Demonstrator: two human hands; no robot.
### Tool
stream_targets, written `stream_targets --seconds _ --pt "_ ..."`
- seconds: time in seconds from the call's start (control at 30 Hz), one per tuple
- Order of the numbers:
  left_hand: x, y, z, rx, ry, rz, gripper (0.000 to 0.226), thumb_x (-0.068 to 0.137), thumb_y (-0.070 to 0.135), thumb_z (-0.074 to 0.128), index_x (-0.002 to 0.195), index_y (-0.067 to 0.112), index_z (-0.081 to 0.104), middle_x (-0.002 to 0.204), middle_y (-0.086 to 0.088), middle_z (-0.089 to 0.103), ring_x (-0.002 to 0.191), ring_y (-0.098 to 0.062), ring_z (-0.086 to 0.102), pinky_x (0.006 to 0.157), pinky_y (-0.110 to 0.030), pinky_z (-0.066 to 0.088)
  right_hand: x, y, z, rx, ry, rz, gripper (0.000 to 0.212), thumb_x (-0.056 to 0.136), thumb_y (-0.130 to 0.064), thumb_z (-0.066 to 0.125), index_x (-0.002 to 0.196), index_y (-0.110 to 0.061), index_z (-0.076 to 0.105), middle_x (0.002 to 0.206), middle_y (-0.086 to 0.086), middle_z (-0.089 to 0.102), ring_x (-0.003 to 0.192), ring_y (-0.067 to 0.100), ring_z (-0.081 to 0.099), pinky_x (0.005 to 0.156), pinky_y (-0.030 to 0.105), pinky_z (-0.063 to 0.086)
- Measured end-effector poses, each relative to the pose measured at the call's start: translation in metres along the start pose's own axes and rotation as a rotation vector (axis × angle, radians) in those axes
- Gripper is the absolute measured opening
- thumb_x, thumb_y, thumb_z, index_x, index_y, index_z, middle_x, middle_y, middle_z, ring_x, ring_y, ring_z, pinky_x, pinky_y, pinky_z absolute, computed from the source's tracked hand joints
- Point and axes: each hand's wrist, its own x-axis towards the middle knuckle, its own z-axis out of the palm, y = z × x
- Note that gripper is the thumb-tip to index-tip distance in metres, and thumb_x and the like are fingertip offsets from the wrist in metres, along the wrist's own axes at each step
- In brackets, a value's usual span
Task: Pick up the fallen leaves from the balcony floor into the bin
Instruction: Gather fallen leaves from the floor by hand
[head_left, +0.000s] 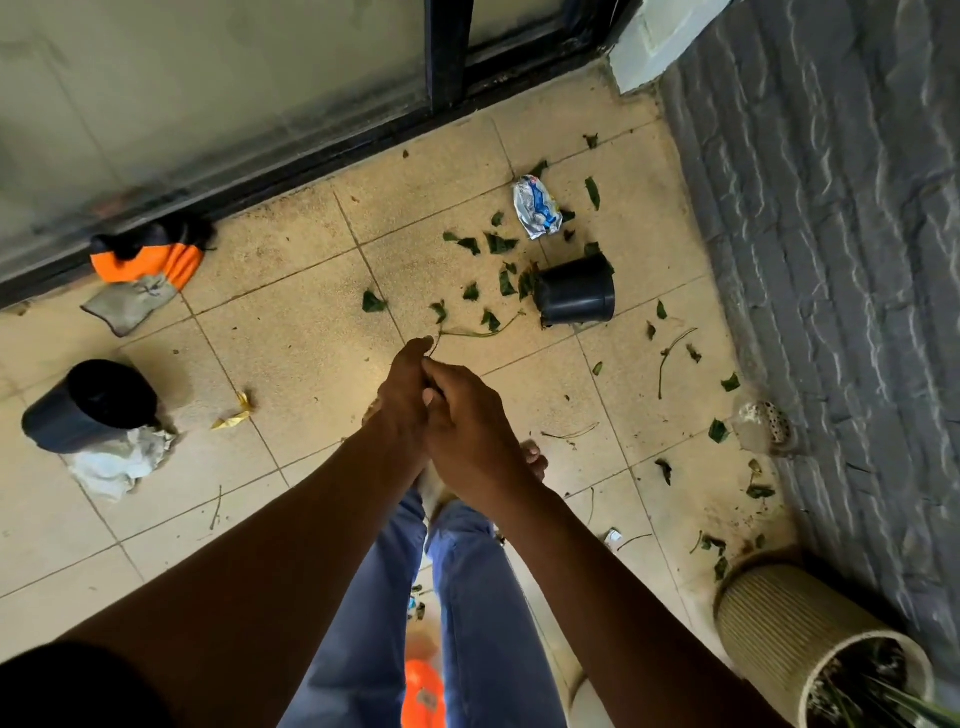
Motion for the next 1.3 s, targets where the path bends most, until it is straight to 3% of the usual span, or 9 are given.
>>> stream_targets --seconds 0.1,0.27,0.43,0.57,0.77,0.9,1.0,1.17,1.3 --pt "0.006 0.01 0.006 -0.094 0.027 -0.106 0.047 0.097 0.043 0.052 0.056 0.021 0.051 0.049 -0.003 0.049 0.035 -0.01 0.049 0.044 -0.016 0.043 -0.002 -0.005 -0.01 0.167 0.042 0.056 0.043 0.095 -0.001 0.051 0.136 -0.013 0.057 0.127 0.004 0.067 0.119 0.015 0.062 0.097 0.031 0.054" --pt "-0.003 0.023 0.015 -0.133 -0.022 -0.184 0.046 0.104 0.032 0.048 0.064 0.02 0.029 0.034 0.001 0.034 0.023 -0.01 0.036 0.03 -0.01 0.029 0.004 -0.005 -0.008 0.194 0.272 0.06 0.025 0.086 0.001 0.072 0.107 -0.014 0.073 0.101 0.0 0.073 0.091 0.01 0.071 0.08 0.038 0.061" --pt "0.001 0.036 0.017 -0.227 -0.051 -0.166 0.044 0.104 0.031 0.048 0.065 0.018 0.035 0.036 0.002 0.034 0.026 -0.012 0.041 0.034 -0.01 0.033 0.027 -0.005 -0.003 -0.132 0.349 0.052 0.017 0.086 -0.016 0.073 0.098 -0.027 0.077 0.098 -0.005 0.07 0.087 0.017 0.067 0.075 0.04 0.057" --pt "0.017 0.039 0.013 -0.172 -0.109 -0.154 0.05 0.101 0.034 0.052 0.056 0.019 0.038 0.041 0.001 0.035 0.035 -0.013 0.041 0.04 -0.017 0.038 0.04 -0.011 0.005 -0.244 0.389 0.069 0.014 0.085 -0.013 0.065 0.091 -0.024 0.071 0.088 -0.003 0.068 0.084 0.021 0.063 0.069 0.04 0.053" --pt "0.054 0.042 -0.01 -0.092 -0.111 -0.09 0.046 0.1 0.033 0.049 0.058 0.018 0.039 0.043 0.0 0.037 0.043 -0.014 0.042 0.052 -0.026 0.037 0.062 -0.012 0.024 -0.43 0.206 -0.058 0.009 0.082 -0.014 0.066 0.089 -0.019 0.066 0.093 0.0 0.059 0.093 0.021 0.052 0.063 0.029 0.04" --pt "0.081 0.053 -0.027 -0.066 -0.032 -0.083 0.048 0.101 0.03 0.049 0.056 0.016 0.041 0.04 0.002 0.04 0.038 -0.013 0.042 0.049 -0.024 0.037 0.071 -0.008 0.037 -0.581 0.122 -0.224 0.018 0.085 -0.022 0.064 0.101 -0.017 0.069 0.102 0.005 0.059 0.097 0.024 0.05 0.071 0.032 0.04" --pt "0.101 0.049 -0.032 -0.001 -0.092 -0.189 0.046 0.103 0.036 0.045 0.062 0.017 0.041 0.042 0.0 0.042 0.041 -0.014 0.045 0.048 -0.021 0.039 0.083 0.0 0.034 -0.438 0.095 -0.161 0.018 0.091 -0.018 0.056 0.098 -0.012 0.071 0.098 0.009 0.06 0.092 0.024 0.054 0.07 0.029 0.041" --pt "0.14 0.034 -0.04 0.131 0.017 -0.229 0.041 0.098 0.038 0.053 0.061 0.022 0.047 0.052 0.0 0.043 0.034 -0.014 0.038 0.038 -0.017 0.031 0.12 0.045 0.034 0.2 0.125 0.07 0.019 0.086 -0.002 0.059 0.091 -0.014 0.074 0.085 0.0 0.075 0.079 0.013 0.072 0.07 0.036 0.061" --pt "0.173 0.01 -0.055 0.111 0.075 -0.252 0.044 0.098 0.051 0.051 0.061 0.027 0.045 0.058 0.011 0.047 0.035 -0.005 0.035 0.029 -0.017 0.02 0.178 0.117 0.032 -0.054 0.344 0.155 0.023 0.089 0.004 0.058 0.098 -0.013 0.072 0.096 0.002 0.075 0.083 0.01 0.07 0.069 0.02 0.055"
